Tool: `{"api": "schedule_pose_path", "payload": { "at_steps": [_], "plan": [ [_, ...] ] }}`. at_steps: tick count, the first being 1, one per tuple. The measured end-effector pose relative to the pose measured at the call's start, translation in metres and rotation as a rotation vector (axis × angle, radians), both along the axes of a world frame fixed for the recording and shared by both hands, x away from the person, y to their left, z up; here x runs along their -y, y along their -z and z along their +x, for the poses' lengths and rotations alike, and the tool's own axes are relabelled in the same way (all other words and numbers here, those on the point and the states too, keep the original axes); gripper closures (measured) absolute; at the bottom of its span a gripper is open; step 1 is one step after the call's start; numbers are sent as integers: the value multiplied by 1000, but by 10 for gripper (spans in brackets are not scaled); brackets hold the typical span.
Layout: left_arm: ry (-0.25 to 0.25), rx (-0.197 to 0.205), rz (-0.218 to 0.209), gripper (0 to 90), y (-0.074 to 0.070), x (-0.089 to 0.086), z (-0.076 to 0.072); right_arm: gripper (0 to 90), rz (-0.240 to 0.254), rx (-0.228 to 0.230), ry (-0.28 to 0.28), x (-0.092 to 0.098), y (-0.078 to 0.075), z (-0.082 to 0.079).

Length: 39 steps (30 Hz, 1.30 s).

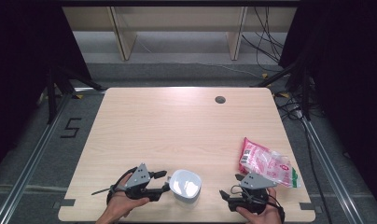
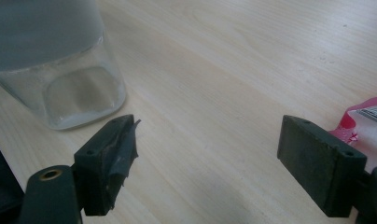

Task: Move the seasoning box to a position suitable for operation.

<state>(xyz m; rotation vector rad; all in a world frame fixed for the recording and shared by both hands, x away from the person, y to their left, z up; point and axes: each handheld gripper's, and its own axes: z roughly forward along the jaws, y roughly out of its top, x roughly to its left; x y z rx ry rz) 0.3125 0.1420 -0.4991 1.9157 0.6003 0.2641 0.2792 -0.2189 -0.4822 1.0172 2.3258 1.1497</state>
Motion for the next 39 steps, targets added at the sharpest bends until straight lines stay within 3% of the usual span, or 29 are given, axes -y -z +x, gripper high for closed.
{"api": "schedule_pose_path", "payload": {
  "at_steps": [2, 4, 6, 11, 14, 16, 19, 21, 23, 26, 27, 28, 29, 32, 35, 36, 37, 39],
  "plan": [
    [19, -3, 0, 528, 0, 3, 2, 206, 0, -10, 0, 0, 0, 0],
    [25, 12, 12, 666, 2, 6, 4, 206, 5, -6, 1, 0, 0, 0],
    [19, 17, 16, 687, 2, 6, 3, 206, 1, -9, 6, 0, 0, 0],
    [-6, 31, 27, 698, 2, 1, -4, 206, 2, 4, 3, 2, -1, 0],
    [-36, 20, 31, 695, 1, -8, -15, 206, 4, -13, 2, 2, 0, 0],
    [-32, -8, 28, 680, 1, -15, -25, 206, 9, -8, 9, 2, 0, 0],
    [-38, -15, 16, 671, 2, -18, -36, 206, -4, -4, 9, 2, 0, 1],
    [-12, -22, 27, 667, 2, -19, -40, 205, -1, -4, 4, 2, 0, 1],
    [-8, -28, 12, 663, 2, -17, -42, 205, 2, -13, 2, 1, 0, 0],
    [54, -24, 55, 653, 2, -15, -42, 205, 4, -15, -4, 1, 0, 1],
    [45, -38, 8, 650, 4, -11, -42, 205, 2, 3, 6, 1, 0, 1],
    [53, -45, 23, 650, 3, -11, -41, 205, -1, -12, 1, 1, 0, 2],
    [55, -45, 9, 650, 4, -9, -40, 205, 1, -22, 5, 1, 1, 1],
    [83, -53, 16, 645, 4, -9, -40, 206, -2, 4, 3, 2, 1, 1],
    [103, -54, 14, 631, 3, -9, -43, 206, -1, -22, 5, 1, 1, 1],
    [115, -43, 45, 632, 2, -11, -42, 206, -2, -17, -2, 1, 1, 1],
    [114, -53, 21, 642, 2, -9, -44, 206, 0, -18, 1, 1, 0, 1],
    [99, -23, 35, 664, 3, -8, -45, 207, 6, -17, -1, 1, 0, 1]
  ]
}}
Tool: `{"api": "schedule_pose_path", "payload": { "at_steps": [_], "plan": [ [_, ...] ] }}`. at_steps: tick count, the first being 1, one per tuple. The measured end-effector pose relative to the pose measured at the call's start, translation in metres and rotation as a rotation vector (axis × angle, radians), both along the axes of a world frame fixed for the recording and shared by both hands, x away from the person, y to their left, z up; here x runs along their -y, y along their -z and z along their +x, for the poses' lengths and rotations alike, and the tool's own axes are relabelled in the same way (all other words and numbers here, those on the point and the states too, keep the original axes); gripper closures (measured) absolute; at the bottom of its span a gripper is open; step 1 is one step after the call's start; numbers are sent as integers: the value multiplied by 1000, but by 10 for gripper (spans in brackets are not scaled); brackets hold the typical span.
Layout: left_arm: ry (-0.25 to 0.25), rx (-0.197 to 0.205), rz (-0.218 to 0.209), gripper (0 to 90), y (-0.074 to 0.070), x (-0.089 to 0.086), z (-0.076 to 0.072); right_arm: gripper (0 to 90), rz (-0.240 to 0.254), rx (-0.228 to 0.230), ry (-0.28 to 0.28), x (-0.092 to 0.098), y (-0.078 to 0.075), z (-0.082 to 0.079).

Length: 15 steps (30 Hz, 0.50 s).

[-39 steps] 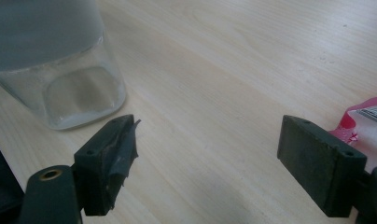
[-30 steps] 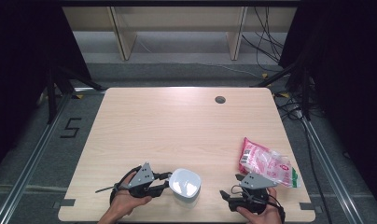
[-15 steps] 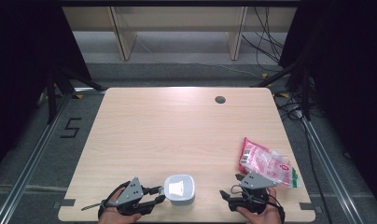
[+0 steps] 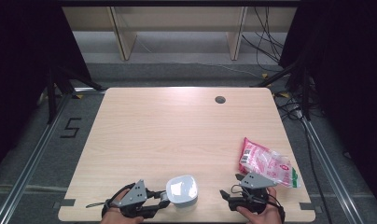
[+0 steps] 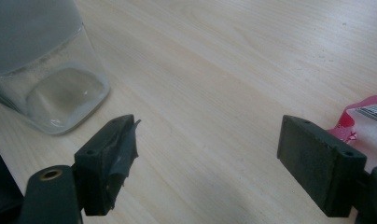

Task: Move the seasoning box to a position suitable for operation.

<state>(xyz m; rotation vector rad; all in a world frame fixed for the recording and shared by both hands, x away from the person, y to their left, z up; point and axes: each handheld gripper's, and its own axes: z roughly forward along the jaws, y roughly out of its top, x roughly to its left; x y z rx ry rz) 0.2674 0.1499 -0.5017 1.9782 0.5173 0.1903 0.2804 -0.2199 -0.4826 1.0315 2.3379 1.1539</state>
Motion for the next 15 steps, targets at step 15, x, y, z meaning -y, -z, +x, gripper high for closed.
{"api": "schedule_pose_path", "payload": {
  "at_steps": [15],
  "plan": [
    [-151, 57, 0, 681, 2, 24, 11, 208, -2, 0, 5, 0, 0, 0]
  ]
}}
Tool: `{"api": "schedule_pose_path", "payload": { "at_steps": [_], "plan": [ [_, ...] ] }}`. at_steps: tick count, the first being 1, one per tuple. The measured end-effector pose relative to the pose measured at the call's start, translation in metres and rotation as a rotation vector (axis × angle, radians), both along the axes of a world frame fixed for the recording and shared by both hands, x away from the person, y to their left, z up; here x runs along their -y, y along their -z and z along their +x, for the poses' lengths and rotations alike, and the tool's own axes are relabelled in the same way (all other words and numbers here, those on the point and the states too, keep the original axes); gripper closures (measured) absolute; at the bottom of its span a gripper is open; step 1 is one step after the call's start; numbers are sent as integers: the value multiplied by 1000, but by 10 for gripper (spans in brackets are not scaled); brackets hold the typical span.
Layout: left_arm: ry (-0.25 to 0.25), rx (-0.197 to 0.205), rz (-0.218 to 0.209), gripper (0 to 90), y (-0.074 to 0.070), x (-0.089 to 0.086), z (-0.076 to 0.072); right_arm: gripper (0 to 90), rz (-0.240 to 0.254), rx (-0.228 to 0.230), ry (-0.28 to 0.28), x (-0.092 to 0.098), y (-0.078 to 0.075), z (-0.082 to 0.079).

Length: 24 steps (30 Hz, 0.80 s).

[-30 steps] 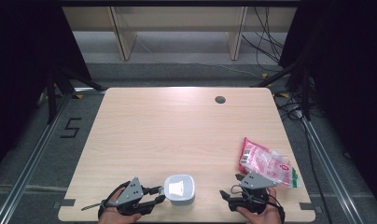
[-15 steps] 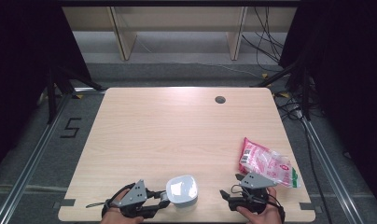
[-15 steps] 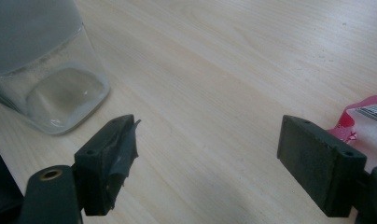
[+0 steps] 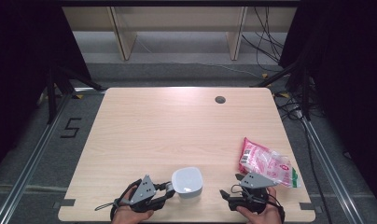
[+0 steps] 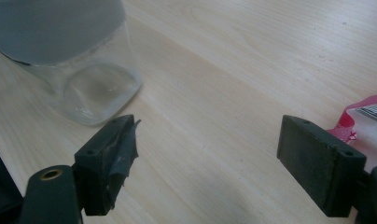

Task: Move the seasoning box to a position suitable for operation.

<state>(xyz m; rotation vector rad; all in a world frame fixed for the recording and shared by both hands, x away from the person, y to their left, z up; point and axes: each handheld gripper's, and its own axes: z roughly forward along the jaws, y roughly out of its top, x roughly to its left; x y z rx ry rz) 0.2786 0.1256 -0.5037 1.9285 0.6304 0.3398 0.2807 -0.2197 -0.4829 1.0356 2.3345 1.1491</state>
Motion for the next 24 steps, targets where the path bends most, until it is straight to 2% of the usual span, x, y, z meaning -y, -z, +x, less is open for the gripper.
{"api": "schedule_pose_path", "payload": {
  "at_steps": [1, 4, 6, 7, 8, 10, 12, 13, 14, 16, 17, 18, 20, 21, 23, 24],
  "plan": [
    [-12, -2, 2, 681, 0, 1, 1, 208, -5, 12, 0, 0, 0, 0],
    [-26, -3, -10, 681, 0, 5, 8, 209, 2, -4, -3, 0, 0, 0],
    [-32, 11, 16, 684, -1, 7, 14, 210, -5, 9, -2, 0, 0, 0],
    [-46, 12, 11, 686, -1, 8, 16, 210, -7, 10, 0, 0, 0, 0],
    [-37, 11, 15, 687, -1, 9, 19, 210, -10, 12, -2, 0, 0, 0],
    [-51, 9, 13, 688, -1, 13, 23, 210, -2, -3, -3, -1, 0, 0],
    [-57, 9, 14, 689, -1, 18, 26, 210, 0, 0, -7, -1, 0, 0],
    [-49, 14, 23, 689, -1, 18, 28, 210, 4, -3, -17, -1, 0, 0],
    [-55, 10, 14, 689, -1, 20, 28, 212, 15, -13, -7, -2, 0, -2],
    [-51, 12, 22, 689, -2, 21, 30, 245, 16, 7, -60, -3, 0, 0],
    [-52, 8, 17, 690, -2, 21, 30, 261, 16, 0, -56, -4, 0, -2],
    [-54, 10, 13, 690, -1, 22, 31, 270, 9, 14, -69, -4, 0, -2],
    [-50, 26, 30, 691, -2, 22, 33, 312, -1, 14, -82, -6, 0, -3],
    [-59, 8, 13, 691, -1, 24, 33, 329, 1, 3, -95, -7, 0, -3],
    [-50, 8, 14, 692, -1, 24, 34, 360, -2, 4, -101, -7, 0, -3],
    [-61, 12, 11, 693, -1, 27, 36, 366, -4, 4, -104, -7, 0, -3]
  ]
}}
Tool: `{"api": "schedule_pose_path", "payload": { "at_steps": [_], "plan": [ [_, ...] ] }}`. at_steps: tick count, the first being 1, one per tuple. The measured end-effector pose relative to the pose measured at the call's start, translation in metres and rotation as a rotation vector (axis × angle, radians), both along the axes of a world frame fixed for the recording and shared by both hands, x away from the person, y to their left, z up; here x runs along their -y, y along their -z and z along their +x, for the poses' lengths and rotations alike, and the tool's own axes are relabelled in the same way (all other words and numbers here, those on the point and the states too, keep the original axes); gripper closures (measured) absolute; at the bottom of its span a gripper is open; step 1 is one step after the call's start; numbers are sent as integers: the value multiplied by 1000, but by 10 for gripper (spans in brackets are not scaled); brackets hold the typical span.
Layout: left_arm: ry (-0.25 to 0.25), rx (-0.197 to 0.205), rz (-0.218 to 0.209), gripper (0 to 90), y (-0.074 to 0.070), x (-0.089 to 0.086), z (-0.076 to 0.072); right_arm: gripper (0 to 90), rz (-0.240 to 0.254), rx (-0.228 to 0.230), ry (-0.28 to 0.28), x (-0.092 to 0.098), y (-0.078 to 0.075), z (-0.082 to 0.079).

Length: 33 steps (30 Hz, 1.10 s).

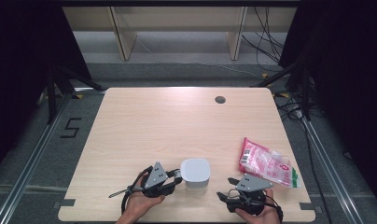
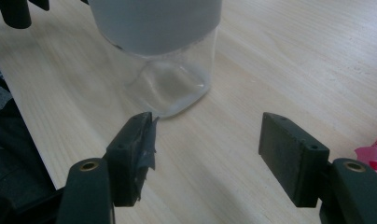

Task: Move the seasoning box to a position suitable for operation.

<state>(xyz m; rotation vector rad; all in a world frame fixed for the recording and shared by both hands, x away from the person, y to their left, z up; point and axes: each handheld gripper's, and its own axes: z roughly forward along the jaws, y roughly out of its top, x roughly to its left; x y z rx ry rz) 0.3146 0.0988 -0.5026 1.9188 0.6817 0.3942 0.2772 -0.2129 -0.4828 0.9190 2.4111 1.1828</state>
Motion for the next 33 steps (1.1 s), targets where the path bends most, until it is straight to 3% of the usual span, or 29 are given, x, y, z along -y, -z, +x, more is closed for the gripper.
{"api": "schedule_pose_path", "payload": {
  "at_steps": [1, 2, 4, 11, 12, 19, 20, 21, 25, 27, 29, 33],
  "plan": [
    [-1, 9, 35, 693, -1, -1, 2, 366, -2, -1, -1, 0, 0, 0],
    [-5, 5, 5, 694, 0, 1, 3, 366, -3, -2, -1, 0, 0, 0],
    [-14, 2, 1, 697, -1, 3, 7, 366, -5, 14, -1, 0, 0, 0],
    [-43, 11, 3, 708, -1, 6, 21, 362, 0, -13, 15, -1, 0, -2],
    [-46, 13, 2, 710, -1, 6, 23, 360, -11, 13, -1, 1, 0, 1],
    [-41, 26, 7, 717, 1, 2, 29, 351, -5, 0, 4, 1, 0, 0],
    [-9, 44, 24, 715, 0, -2, 30, 348, 2, -29, 18, 0, 0, -2],
    [-13, 19, 4, 712, 1, -3, 28, 348, 1, -20, 14, 1, 0, -1],
    [30, 19, 5, 704, 1, -10, 26, 344, -6, -9, 3, 1, 0, 0],
    [56, 30, 22, 698, 0, -14, 24, 337, 3, -27, 16, 0, 0, -1],
    [90, 38, 1, 694, 1, -18, 24, 333, -8, 9, 4, 1, 0, 1],
    [151, 29, -29, 676, 1, -24, 25, 331, -8, -7, 4, 1, 0, 0]
  ]
}}
